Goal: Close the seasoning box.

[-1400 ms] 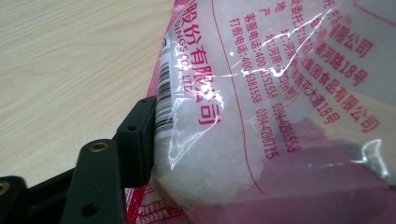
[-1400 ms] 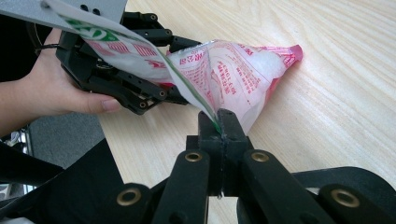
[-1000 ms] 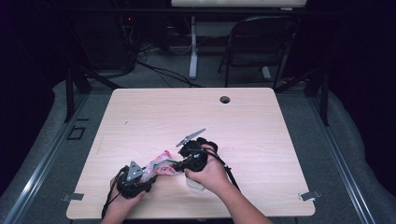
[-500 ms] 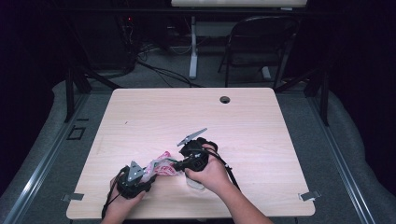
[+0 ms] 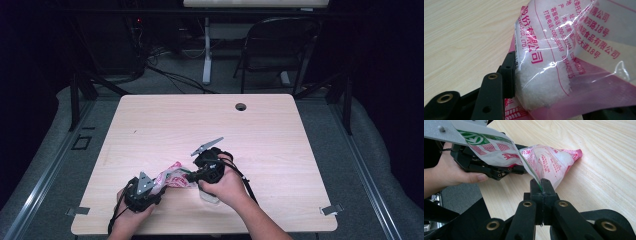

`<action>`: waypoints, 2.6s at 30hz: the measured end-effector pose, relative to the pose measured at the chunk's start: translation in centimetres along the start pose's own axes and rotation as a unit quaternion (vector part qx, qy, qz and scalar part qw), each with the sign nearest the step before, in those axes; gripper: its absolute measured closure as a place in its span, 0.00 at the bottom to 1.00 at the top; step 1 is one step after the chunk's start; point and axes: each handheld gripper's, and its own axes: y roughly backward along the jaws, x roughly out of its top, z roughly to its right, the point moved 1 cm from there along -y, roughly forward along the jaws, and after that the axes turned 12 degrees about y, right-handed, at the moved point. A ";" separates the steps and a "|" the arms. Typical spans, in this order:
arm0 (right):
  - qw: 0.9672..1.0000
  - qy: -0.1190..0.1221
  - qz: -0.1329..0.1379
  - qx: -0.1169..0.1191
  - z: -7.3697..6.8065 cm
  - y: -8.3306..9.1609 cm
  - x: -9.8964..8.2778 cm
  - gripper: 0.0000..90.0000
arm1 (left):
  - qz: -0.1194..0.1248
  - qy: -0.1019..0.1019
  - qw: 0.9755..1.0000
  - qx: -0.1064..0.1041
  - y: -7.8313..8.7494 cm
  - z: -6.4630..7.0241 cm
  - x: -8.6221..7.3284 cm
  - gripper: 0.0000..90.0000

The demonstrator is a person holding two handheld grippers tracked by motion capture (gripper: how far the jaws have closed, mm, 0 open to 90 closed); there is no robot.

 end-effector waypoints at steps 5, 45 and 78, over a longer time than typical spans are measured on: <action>1.000 -0.001 0.002 0.001 0.2 0.2 -0.1 1.00 | 0.001 -0.006 1.000 0.008 0.2 0.1 0.2 0.62; 0.999 -0.002 0.041 -0.024 0.6 2.9 -1.4 0.69 | 0.017 0.015 1.000 0.002 0.5 0.0 0.4 0.64; 0.995 -0.043 0.080 -0.047 2.0 7.3 -5.4 0.66 | 0.054 -0.013 0.998 0.026 2.2 0.6 2.3 0.65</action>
